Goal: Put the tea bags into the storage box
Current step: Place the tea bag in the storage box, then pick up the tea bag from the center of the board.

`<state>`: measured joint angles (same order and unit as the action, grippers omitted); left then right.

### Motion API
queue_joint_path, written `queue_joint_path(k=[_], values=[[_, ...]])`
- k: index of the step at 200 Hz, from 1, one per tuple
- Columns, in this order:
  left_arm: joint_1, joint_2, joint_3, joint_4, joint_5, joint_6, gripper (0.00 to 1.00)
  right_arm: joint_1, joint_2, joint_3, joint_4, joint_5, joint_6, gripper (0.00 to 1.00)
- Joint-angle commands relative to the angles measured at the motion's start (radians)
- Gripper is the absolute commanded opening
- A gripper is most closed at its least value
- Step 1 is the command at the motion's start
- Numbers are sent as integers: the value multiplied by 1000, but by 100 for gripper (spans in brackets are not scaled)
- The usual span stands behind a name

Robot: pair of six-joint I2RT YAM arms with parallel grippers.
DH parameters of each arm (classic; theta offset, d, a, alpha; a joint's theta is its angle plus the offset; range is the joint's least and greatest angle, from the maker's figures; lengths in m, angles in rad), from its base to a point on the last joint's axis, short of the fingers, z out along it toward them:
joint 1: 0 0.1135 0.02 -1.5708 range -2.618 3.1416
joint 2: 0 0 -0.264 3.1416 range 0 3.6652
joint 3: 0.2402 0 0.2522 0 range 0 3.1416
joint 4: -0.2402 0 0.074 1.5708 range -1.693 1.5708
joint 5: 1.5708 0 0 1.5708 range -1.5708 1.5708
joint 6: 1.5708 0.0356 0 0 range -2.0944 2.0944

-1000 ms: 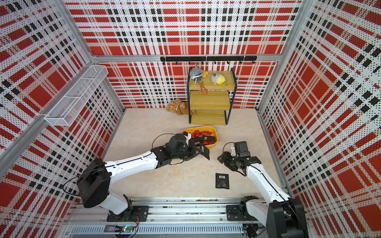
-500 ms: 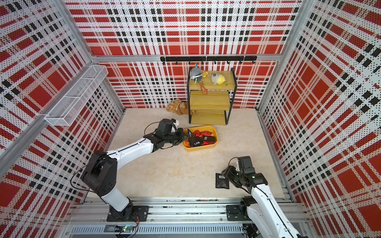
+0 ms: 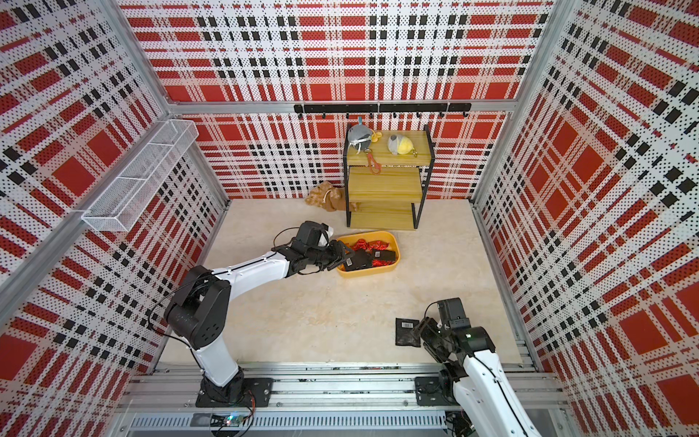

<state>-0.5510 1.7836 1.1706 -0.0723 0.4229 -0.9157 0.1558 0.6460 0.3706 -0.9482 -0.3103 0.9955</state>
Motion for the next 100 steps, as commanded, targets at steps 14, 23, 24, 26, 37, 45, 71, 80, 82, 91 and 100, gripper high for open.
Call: queue_joint_path(k=[14, 23, 24, 26, 37, 45, 71, 80, 82, 91, 100], values=[[-1, 13, 32, 24, 21, 2, 54, -2, 76, -37, 25, -33, -14, 68], [-1, 11, 31, 24, 22, 1, 54, -2, 87, -48, 45, -45, -15, 68], [1, 10, 31, 24, 22, 1, 54, -2, 87, -51, 49, -48, -15, 68], [1, 10, 29, 25, 22, 1, 54, -2, 90, -52, 55, -51, -15, 68], [1, 5, 25, 23, 22, 2, 54, -2, 98, -72, 88, -75, -7, 69], [2, 1, 21, 24, 21, 1, 54, -2, 95, -87, 115, -87, 4, 69], [3, -13, 6, 24, 15, -3, 54, -2, 41, -133, 193, -113, 63, 67], [3, -17, 0, 24, 14, -4, 54, -2, 23, -140, 192, -106, 73, 65], [3, -18, -1, 24, 14, -4, 54, -2, 20, -141, 191, -104, 75, 65], [3, -22, -6, 24, 13, -5, 54, -2, 9, -149, 190, -103, 78, 63], [2, -26, -9, 24, 12, -5, 54, -2, 2, -161, 187, -107, 80, 62]])
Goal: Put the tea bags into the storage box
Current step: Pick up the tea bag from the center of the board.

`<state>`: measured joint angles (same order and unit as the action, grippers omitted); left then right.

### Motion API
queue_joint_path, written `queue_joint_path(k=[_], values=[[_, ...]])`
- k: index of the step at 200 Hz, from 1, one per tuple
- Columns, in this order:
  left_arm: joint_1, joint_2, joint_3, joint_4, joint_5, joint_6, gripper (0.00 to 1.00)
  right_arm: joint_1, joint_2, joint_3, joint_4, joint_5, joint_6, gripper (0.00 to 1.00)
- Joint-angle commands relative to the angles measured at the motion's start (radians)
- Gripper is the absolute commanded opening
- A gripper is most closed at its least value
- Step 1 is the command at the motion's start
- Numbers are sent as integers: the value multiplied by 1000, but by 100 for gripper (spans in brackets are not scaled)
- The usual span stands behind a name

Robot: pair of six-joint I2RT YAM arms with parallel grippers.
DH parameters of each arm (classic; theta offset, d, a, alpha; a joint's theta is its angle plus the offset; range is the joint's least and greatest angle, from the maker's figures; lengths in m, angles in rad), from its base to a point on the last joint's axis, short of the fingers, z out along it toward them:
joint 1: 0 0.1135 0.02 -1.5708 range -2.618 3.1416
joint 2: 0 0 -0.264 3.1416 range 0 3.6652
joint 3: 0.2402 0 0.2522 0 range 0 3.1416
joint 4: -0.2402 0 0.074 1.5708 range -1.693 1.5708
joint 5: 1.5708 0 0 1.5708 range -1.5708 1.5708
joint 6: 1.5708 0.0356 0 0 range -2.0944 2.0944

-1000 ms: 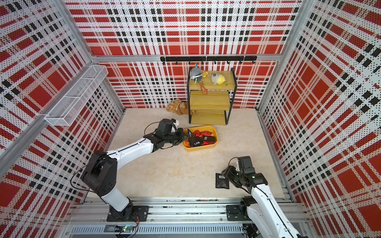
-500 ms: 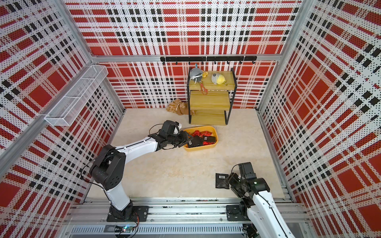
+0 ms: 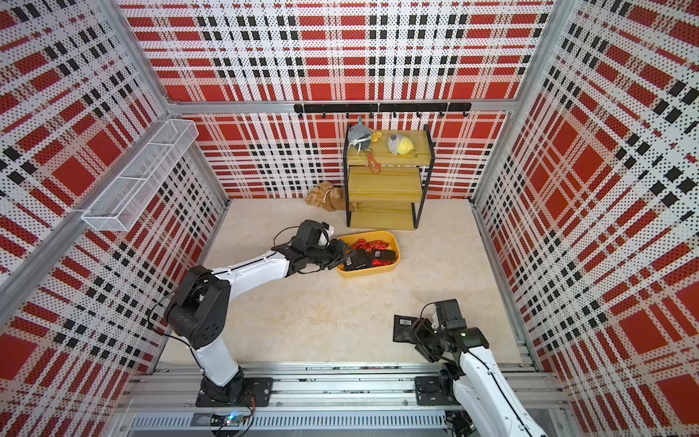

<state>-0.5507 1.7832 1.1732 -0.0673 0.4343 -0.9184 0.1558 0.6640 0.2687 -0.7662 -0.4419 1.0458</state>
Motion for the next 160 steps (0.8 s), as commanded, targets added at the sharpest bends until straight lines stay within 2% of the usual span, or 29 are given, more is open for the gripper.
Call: queue_joint_path(k=[1, 33, 63, 134, 141, 160], values=[[2, -26, -12, 19, 1, -3, 54, -2, -16, -60, 5, 24, 30, 62], [1, -33, -21, 20, -1, -5, 54, -2, -39, -90, 12, 17, 35, 52], [1, -37, -23, 19, -1, -8, 54, -2, -35, -107, 41, 7, 51, 35], [-1, -53, -41, 19, -5, -10, 54, -2, -57, -126, 62, 19, 94, 6], [-3, -54, -43, 20, -3, -8, 54, -2, -59, -127, 62, 19, 95, 1], [-10, -62, -46, 20, -6, -7, 54, -2, -68, -131, 61, 17, 97, 0]])
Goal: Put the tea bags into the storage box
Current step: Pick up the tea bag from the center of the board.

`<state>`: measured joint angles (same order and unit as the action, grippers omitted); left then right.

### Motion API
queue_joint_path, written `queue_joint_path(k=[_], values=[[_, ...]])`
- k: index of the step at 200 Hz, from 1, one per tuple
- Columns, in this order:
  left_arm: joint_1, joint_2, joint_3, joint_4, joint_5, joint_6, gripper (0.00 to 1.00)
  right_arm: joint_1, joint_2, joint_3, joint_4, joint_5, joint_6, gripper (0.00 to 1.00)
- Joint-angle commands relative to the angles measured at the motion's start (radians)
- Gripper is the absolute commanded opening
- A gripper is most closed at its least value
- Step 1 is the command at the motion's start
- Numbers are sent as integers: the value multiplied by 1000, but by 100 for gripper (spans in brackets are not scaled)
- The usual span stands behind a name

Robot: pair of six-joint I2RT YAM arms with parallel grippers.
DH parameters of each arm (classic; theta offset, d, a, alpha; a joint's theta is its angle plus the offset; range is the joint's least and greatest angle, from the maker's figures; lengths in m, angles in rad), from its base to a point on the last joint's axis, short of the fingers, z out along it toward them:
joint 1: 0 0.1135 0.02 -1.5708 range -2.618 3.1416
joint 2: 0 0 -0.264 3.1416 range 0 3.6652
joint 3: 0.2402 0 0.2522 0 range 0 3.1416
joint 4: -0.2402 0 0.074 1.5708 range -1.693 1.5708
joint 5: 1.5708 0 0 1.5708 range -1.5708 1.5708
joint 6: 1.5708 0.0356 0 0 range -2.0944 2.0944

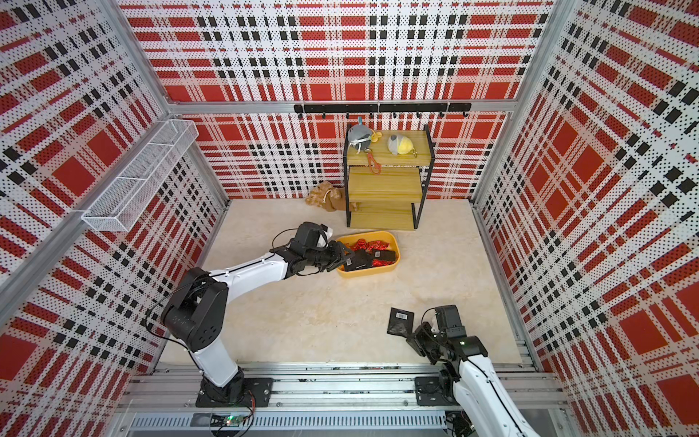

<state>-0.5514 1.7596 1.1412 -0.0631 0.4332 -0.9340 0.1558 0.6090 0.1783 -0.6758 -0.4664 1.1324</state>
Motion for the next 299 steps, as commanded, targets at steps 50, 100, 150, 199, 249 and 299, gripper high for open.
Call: queue_joint_path(k=[50, 100, 150, 199, 249, 299], values=[[-24, -57, -35, 17, -13, 7, 54, -2, -91, 32, -92, 49, 3, 0], [-22, -91, -42, 32, -14, -6, 55, -2, -54, 140, -91, 46, -12, 0], [-28, -135, -86, 38, -29, -17, 55, -2, 31, 235, -76, 51, -52, 0], [-28, -174, -177, 72, -43, -37, 64, -2, 130, 379, -63, 58, -91, 0], [-24, -224, -248, 96, -60, -53, 75, -2, 258, 502, -16, 57, -141, 0], [-28, -266, -336, 130, -74, -82, 76, -2, 428, 668, 47, 36, -191, 0]])
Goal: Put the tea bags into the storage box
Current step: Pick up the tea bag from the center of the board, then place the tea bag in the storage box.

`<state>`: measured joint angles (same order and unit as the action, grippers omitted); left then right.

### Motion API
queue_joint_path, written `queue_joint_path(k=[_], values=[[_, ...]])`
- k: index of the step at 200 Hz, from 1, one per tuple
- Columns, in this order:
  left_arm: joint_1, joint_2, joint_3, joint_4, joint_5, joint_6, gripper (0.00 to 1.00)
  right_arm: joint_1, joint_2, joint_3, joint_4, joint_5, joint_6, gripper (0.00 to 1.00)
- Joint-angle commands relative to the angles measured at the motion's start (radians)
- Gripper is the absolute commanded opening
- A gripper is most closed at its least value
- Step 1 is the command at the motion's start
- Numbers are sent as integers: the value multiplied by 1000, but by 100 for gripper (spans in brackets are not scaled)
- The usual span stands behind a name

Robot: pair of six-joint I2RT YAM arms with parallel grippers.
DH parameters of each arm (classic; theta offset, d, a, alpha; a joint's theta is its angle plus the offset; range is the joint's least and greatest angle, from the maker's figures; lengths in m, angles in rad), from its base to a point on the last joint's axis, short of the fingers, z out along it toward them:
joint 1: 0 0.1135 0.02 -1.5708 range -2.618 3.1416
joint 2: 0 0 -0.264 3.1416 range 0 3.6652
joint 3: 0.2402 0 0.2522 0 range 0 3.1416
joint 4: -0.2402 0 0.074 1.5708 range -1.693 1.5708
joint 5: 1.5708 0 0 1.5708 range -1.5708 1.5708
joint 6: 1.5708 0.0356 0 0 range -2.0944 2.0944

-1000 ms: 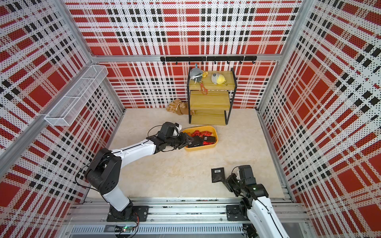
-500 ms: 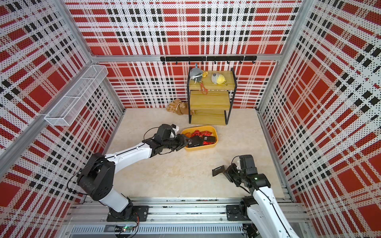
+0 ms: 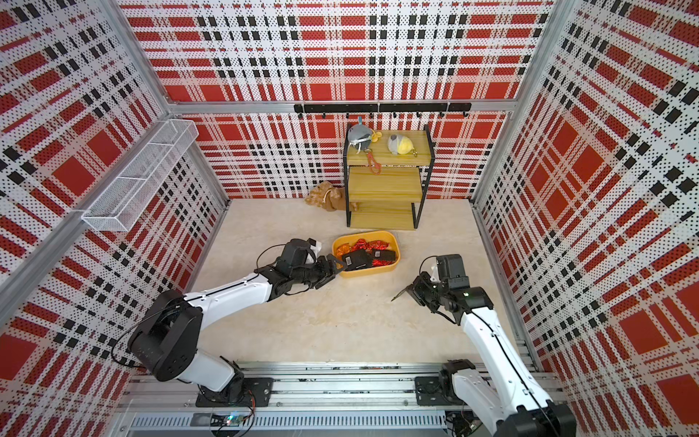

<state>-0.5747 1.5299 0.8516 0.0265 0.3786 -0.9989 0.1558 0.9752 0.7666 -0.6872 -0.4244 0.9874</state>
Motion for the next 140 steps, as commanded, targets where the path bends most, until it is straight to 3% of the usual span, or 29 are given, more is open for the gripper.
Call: queue_joint_path(k=[1, 88, 140], values=[[-5, -37, -49, 42, -19, -18, 76, -2, 67, 85, 59, -6, -46, 0], [-22, -105, -160, 94, -51, -81, 76, 33, 472, 528, 126, -68, -113, 0], [5, -165, -185, 55, -58, -75, 76, 115, 645, 626, 201, -96, -97, 0]])
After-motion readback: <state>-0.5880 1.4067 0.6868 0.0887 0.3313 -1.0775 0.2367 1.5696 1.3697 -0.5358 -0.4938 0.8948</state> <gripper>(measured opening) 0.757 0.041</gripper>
